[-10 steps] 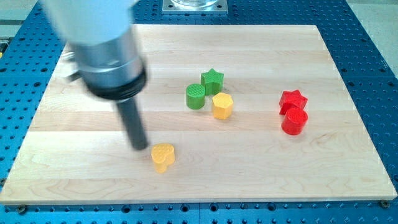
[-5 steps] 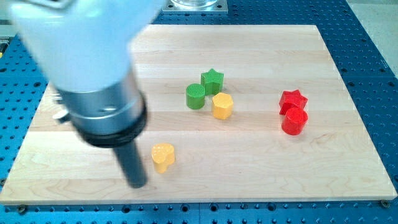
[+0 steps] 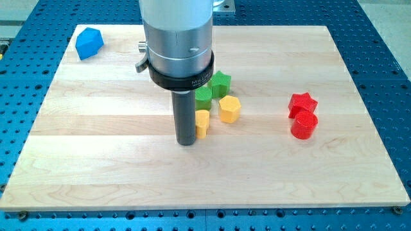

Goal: Place the yellow heart left to the yellow hexagon

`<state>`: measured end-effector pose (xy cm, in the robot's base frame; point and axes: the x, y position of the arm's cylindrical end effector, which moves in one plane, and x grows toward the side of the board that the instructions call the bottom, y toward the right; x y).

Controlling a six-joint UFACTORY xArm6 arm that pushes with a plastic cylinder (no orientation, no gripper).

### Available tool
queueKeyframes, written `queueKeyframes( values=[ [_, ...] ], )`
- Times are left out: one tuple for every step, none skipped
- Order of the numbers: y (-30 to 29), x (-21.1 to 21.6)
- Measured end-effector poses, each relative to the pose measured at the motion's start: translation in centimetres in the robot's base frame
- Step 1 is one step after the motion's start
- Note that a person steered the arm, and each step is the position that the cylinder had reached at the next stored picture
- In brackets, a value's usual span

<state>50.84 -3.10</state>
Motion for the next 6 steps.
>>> queueKeyframes(
  values=[
    [0.8, -2.1],
    [0.9, -2.3],
    [1.1, -3.3],
    [1.1, -3.3],
    [3.5, 0.4],
    [4.6, 1.3]
  ],
)
